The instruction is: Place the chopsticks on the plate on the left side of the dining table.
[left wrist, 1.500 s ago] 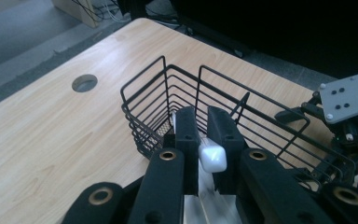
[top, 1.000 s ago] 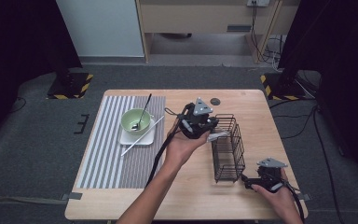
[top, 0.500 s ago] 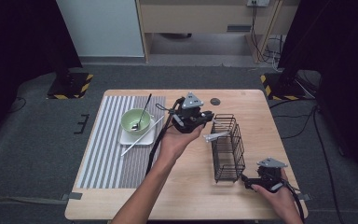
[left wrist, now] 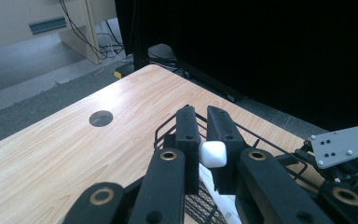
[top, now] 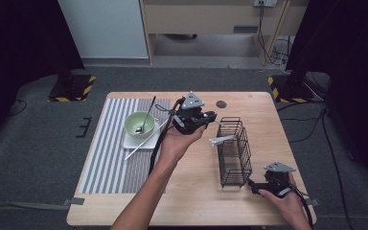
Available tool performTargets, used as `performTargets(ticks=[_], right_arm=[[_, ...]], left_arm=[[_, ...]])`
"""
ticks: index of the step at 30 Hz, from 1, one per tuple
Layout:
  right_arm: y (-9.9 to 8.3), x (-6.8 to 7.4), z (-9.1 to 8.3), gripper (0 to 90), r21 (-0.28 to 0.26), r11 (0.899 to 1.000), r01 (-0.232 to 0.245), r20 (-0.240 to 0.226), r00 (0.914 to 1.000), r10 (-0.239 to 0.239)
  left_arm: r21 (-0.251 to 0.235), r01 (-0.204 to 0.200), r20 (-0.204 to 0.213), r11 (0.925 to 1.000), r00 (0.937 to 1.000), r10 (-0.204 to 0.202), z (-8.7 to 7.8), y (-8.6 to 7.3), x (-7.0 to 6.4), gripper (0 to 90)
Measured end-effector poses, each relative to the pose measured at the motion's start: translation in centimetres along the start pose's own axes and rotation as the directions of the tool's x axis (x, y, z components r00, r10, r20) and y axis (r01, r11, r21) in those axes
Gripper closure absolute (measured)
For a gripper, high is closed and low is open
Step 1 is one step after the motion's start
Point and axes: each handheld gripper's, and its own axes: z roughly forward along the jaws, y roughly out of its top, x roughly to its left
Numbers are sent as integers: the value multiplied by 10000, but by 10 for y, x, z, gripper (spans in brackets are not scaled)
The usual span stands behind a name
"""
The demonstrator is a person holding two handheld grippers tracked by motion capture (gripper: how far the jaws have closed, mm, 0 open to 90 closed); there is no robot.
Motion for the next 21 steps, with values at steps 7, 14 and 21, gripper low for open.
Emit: performTargets(ticks=[7,14,21], right_arm=[[0,0,0,4,-1,10000,0,2,10000,0],[0,0,0,4,-2,10000,11,-6,10000,-11],[0,0,0,4,-1,10000,11,-7,10000,-11]], left_arm=[[-179,41,88,9998,10000,-39,-5,1,3,830],[-248,10,83,9997,10000,-8,-10,3,5,830],[-290,-99,64,9995,9999,101,-14,6,5,830]])
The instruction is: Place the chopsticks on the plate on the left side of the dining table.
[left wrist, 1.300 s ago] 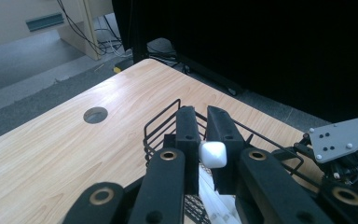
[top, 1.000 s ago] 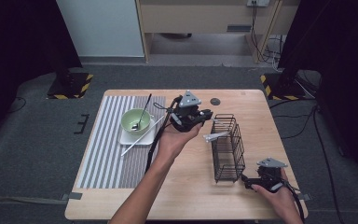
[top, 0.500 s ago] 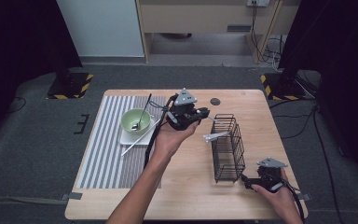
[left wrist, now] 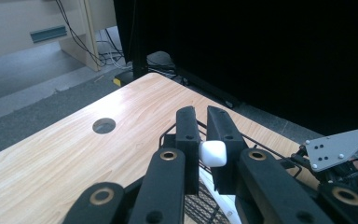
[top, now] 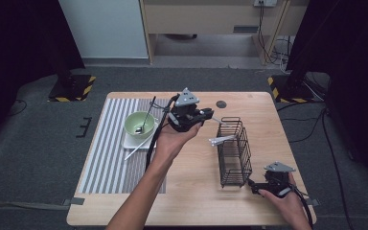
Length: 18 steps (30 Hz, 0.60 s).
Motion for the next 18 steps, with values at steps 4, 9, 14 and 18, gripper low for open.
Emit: performTargets(ticks=[4,9,14,18], right_arm=[[0,0,0,4,1,10000,2,-6,10000,-2],[0,0,0,4,0,10000,5,-9,10000,-5],[0,0,0,4,1,10000,8,-9,10000,-8],[0,0,0,4,3,10000,-9,-9,10000,9]], left_arm=[[-33,-5,-7,10000,10000,5,-2,1,2,830],[-133,-46,-17,9999,10000,45,-7,4,3,830],[-211,-32,-65,9998,10000,31,-12,6,6,830],[-250,10,-39,9997,10000,-10,-17,7,8,830]])
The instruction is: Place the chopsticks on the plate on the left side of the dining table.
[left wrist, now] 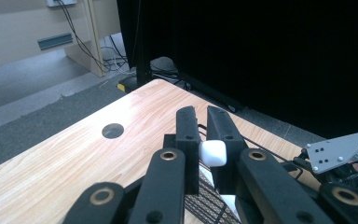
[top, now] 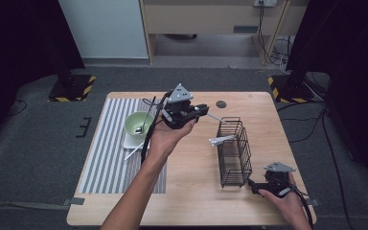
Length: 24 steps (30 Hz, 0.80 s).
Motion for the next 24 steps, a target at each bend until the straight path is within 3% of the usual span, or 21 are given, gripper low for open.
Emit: performTargets(ticks=[24], right_arm=[[0,0,0,4,3,10000,6,-4,10000,-6]], left_arm=[[-264,20,-62,9996,10000,-22,-21,5,9,830]])
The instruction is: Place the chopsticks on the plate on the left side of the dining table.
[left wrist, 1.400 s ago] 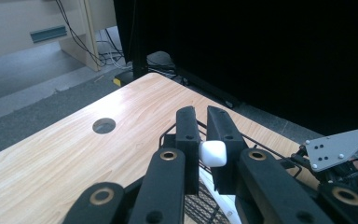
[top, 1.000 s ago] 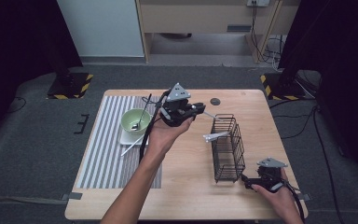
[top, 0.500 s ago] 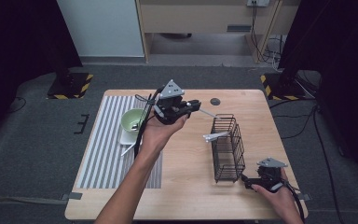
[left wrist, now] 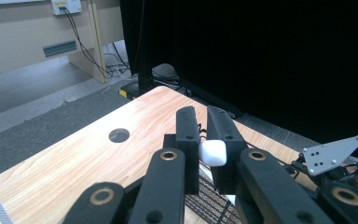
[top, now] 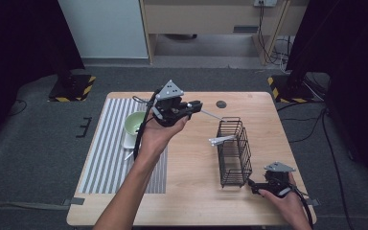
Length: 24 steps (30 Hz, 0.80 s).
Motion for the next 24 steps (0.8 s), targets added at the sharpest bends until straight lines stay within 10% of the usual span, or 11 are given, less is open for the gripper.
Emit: performTargets(ticks=[24], right_arm=[[0,0,0,4,-4,10000,8,3,10000,-8]], left_arm=[[-24,333,-553,9994,9979,-334,-15,-7,23,830]])
